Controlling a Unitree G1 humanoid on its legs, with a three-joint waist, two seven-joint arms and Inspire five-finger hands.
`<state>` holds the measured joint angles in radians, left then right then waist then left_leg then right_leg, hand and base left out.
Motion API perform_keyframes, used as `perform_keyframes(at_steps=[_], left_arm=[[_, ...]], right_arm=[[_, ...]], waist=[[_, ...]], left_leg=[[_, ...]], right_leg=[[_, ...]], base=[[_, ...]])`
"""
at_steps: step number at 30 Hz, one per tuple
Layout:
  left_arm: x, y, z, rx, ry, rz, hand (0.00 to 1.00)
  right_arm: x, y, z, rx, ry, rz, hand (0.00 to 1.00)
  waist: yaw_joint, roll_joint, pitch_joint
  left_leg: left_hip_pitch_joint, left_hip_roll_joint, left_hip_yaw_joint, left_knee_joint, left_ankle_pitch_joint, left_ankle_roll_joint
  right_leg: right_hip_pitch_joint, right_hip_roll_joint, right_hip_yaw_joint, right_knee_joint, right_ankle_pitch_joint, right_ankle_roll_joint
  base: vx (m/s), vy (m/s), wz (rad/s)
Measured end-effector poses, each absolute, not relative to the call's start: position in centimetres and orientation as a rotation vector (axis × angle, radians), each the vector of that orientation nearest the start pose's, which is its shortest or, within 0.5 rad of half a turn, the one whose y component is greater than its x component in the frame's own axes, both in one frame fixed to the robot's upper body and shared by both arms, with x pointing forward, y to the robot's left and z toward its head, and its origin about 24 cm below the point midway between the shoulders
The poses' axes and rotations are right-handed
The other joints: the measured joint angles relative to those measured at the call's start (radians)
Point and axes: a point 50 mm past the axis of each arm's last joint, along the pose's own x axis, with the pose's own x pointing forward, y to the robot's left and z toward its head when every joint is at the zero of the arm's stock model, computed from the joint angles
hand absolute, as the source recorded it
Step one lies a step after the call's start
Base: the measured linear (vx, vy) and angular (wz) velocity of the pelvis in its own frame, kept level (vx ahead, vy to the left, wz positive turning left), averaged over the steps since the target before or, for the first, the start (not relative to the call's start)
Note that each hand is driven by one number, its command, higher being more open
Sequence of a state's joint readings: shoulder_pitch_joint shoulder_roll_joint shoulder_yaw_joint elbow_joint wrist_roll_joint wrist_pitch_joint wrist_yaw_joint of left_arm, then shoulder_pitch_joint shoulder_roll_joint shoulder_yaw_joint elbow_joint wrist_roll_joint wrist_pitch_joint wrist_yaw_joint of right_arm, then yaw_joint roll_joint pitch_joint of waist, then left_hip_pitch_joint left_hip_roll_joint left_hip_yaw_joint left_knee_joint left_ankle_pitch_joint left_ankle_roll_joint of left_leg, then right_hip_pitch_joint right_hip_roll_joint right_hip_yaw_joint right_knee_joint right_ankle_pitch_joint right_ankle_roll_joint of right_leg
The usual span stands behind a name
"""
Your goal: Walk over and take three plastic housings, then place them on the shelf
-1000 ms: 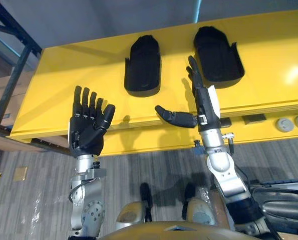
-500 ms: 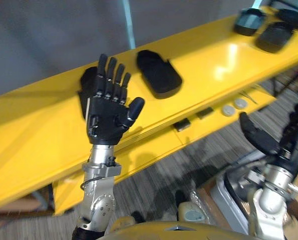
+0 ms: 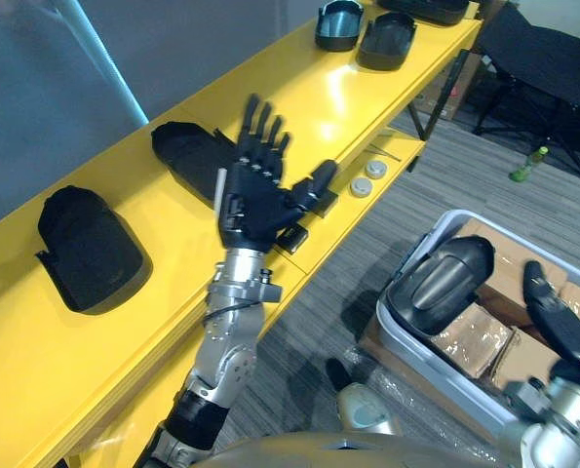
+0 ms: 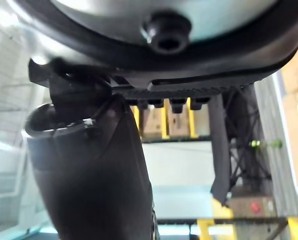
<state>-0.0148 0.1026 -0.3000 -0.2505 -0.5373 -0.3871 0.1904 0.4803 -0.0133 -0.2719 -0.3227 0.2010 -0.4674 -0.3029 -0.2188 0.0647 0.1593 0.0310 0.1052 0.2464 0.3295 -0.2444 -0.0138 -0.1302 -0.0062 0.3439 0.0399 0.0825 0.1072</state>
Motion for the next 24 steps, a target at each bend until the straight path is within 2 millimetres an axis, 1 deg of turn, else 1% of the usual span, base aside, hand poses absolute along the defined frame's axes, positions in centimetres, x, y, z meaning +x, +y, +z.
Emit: perform_keyframes(at_steps=[1, 2, 3, 4, 5, 6, 8, 9, 11, 12, 13, 14, 15, 16, 17, 18, 19, 20, 21, 22, 23, 24], left_arm=[[23.1, 12.6, 12.0, -0.576, -0.475, -0.052, 1.0], [22.0, 14.3, 11.5, -0.567, -0.474, 0.024, 1.0], [21.0, 15.4, 11.3, -0.56, -0.48, 0.067, 1.0], [20.6, 15.9, 11.4, -0.557, -0.49, 0.076, 1.0], [19.9, 16.4, 11.9, -0.56, -0.529, 0.065, 1.0], [19.8, 16.5, 12.1, -0.564, -0.545, 0.061, 1.0], [18.9, 17.1, 12.3, -0.611, -0.579, 0.065, 1.0], [18.7, 17.1, 12.3, -0.621, -0.581, 0.062, 1.0], [18.3, 16.9, 12.1, -0.639, -0.57, 0.041, 1.0], [18.2, 16.8, 12.0, -0.641, -0.561, 0.035, 1.0], [18.1, 16.5, 11.8, -0.646, -0.549, 0.025, 1.0], [17.9, 16.3, 11.6, -0.649, -0.535, 0.017, 1.0], [18.0, 16.2, 11.5, -0.652, -0.527, 0.014, 1.0], [18.0, 16.1, 11.4, -0.651, -0.519, 0.012, 1.0], [18.0, 16.2, 11.4, -0.649, -0.524, 0.013, 1.0], [18.1, 16.6, 11.6, -0.641, -0.538, 0.007, 1.0], [18.2, 16.7, 11.7, -0.652, -0.543, 0.0, 1.0], [18.6, 16.6, 12.0, -0.687, -0.556, -0.026, 1.0], [18.8, 16.6, 12.2, -0.712, -0.569, -0.041, 1.0], [19.1, 16.6, 12.4, -0.735, -0.579, -0.055, 1.0], [19.5, 16.4, 12.4, -0.746, -0.585, -0.075, 1.0], [19.9, 16.2, 12.3, -0.756, -0.585, -0.095, 1.0]], right_arm=[[13.5, -24.8, 7.6, 0.023, -0.375, -0.644, 1.0], [14.6, -24.3, 8.0, -0.013, -0.387, -0.568, 1.0], [15.3, -24.2, 8.5, -0.033, -0.398, -0.528, 1.0], [15.4, -24.2, 8.5, -0.037, -0.391, -0.524, 1.0], [16.0, -24.3, 8.3, -0.028, -0.366, -0.54, 1.0], [16.1, -24.1, 7.9, -0.01, -0.344, -0.551, 1.0], [15.9, -22.8, 6.3, 0.042, -0.252, -0.548, 1.0], [15.6, -22.5, 5.9, 0.053, -0.228, -0.546, 1.0], [14.0, -21.5, 4.4, 0.045, -0.136, -0.537, 1.0], [13.7, -21.4, 4.1, 0.047, -0.12, -0.536, 1.0], [12.9, -21.5, 3.7, 0.038, -0.088, -0.534, 1.0], [12.8, -21.6, 3.7, 0.03, -0.084, -0.526, 1.0], [12.9, -21.8, 3.8, 0.024, -0.091, -0.525, 1.0], [13.4, -22.1, 4.2, 0.008, -0.118, -0.516, 1.0], [13.6, -22.2, 4.4, 0.002, -0.134, -0.51, 1.0], [14.8, -22.5, 5.5, -0.019, -0.194, -0.482, 1.0], [15.3, -22.5, 5.8, -0.025, -0.214, -0.477, 1.0], [16.5, -22.5, 6.3, -0.027, -0.251, -0.473, 1.0], [17.6, -22.3, 6.5, -0.021, -0.273, -0.465, 1.0], [18.5, -21.9, 6.4, -0.01, -0.275, -0.462, 1.0], [19.7, -20.9, 6.1, -0.011, -0.271, -0.448, 1.0], [20.4, -19.9, 5.7, 0.008, -0.257, -0.423, 1.0]], waist=[[0.014, 0.0, 0.001], [0.04, 0.002, 0.003], [0.065, 0.022, 0.002], [0.078, 0.035, -0.003], [0.097, 0.042, 0.0], [0.112, 0.031, 0.007], [0.122, -0.01, 0.028], [0.124, -0.019, 0.031], [0.122, -0.044, 0.045], [0.119, -0.048, 0.048], [0.112, -0.057, 0.055], [0.103, -0.066, 0.062], [0.102, -0.064, 0.067], [0.106, -0.05, 0.073], [0.109, -0.048, 0.074], [0.118, -0.048, 0.073], [0.122, -0.047, 0.073], [0.132, -0.045, 0.072], [0.139, -0.044, 0.072], [0.151, -0.042, 0.072], [0.17, -0.041, 0.071], [0.188, -0.043, 0.07]], left_leg=[[-0.011, -0.005, -0.055, 0.032, -0.009, -0.002], [-0.028, -0.012, -0.145, 0.081, -0.032, -0.01], [-0.03, -0.011, -0.196, 0.09, -0.072, -0.011], [-0.035, -0.007, -0.209, 0.084, -0.096, -0.013], [-0.046, -0.013, -0.225, 0.071, -0.128, -0.04], [-0.045, -0.027, -0.224, 0.075, -0.123, -0.034], [-0.046, -0.046, -0.22, 0.102, -0.127, -0.028], [-0.047, -0.049, -0.216, 0.112, -0.13, -0.024], [-0.049, -0.06, -0.182, 0.155, -0.149, -0.004], [-0.051, -0.06, -0.17, 0.167, -0.156, 0.0], [-0.054, -0.061, -0.148, 0.188, -0.165, 0.01], [-0.052, -0.063, -0.118, 0.191, -0.163, 0.021], [-0.048, -0.063, -0.102, 0.188, -0.159, 0.028], [-0.042, -0.039, -0.064, 0.17, -0.141, 0.046], [-0.042, -0.03, -0.038, 0.159, -0.132, 0.048], [-0.039, -0.017, 0.002, 0.117, -0.096, 0.048], [-0.037, -0.011, 0.009, 0.103, -0.083, 0.047], [-0.035, 0.006, 0.017, 0.085, -0.06, 0.041], [-0.037, 0.029, 0.027, 0.081, -0.05, 0.032], [-0.038, 0.052, 0.034, 0.082, -0.043, 0.019], [-0.039, 0.086, 0.049, 0.081, -0.032, 0.001], [-0.039, 0.116, 0.069, 0.078, -0.021, -0.019]], right_leg=[[-0.003, 0.007, 0.021, 0.005, -0.002, 0.0], [-0.012, 0.018, 0.038, 0.014, -0.002, -0.001], [-0.023, 0.032, 0.04, 0.023, 0.0, -0.004], [-0.04, 0.037, 0.038, 0.038, 0.001, -0.005], [-0.078, 0.041, 0.024, 0.085, -0.003, 0.0], [-0.085, 0.036, 0.028, 0.104, -0.002, 0.001], [-0.092, 0.023, 0.027, 0.14, 0.001, 0.005], [-0.095, 0.022, 0.027, 0.148, 0.002, 0.007], [-0.096, 0.009, 0.027, 0.15, 0.016, 0.026], [-0.096, 0.006, 0.026, 0.148, 0.02, 0.031], [-0.093, -0.001, 0.018, 0.135, 0.031, 0.025], [-0.094, -0.022, -0.025, 0.118, 0.024, -0.036], [-0.1, -0.034, -0.071, 0.117, -0.005, -0.083], [-0.115, -0.045, -0.146, 0.13, -0.068, -0.161], [-0.136, -0.052, -0.172, 0.162, -0.069, -0.155], [-0.177, -0.073, -0.27, 0.329, -0.065, -0.15], [-0.174, -0.082, -0.302, 0.388, -0.069, -0.153], [-0.153, -0.105, -0.358, 0.501, -0.101, -0.151], [-0.124, -0.129, -0.393, 0.568, -0.149, -0.143], [-0.09, -0.158, -0.414, 0.611, -0.178, -0.142], [-0.041, -0.212, -0.434, 0.633, -0.192, -0.14], [-0.012, -0.273, -0.438, 0.63, -0.19, -0.138]], base=[[-0.1, 0.052, -0.97], [-0.1, 0.076, -0.76], [-0.1, 0.097, -0.57], [-0.12, 0.141, -0.1], [-0.1, 0.126, 0.08], [-0.11, 0.111, 0.13], [-0.13, 0.089, -0.06], [-0.15, 0.12, -0.24], [-0.14, 0.103, -0.44], [-0.16, 0.081, -0.53], [-0.19, 0.073, -0.55], [-0.2, 0.077, -0.61], [-0.21, 0.111, -0.82], [-0.19, 0.076, -0.74], [-0.19, 0.058, -0.99], [-0.13, -0.01, -0.65], [-0.07, -0.029, -0.58], [-0.06, -0.071, -0.3], [-0.06, -0.096, -0.37], [-0.09, -0.154, -0.52], [-0.09, -0.228, -0.67], [-0.09, -0.263, -0.69]])
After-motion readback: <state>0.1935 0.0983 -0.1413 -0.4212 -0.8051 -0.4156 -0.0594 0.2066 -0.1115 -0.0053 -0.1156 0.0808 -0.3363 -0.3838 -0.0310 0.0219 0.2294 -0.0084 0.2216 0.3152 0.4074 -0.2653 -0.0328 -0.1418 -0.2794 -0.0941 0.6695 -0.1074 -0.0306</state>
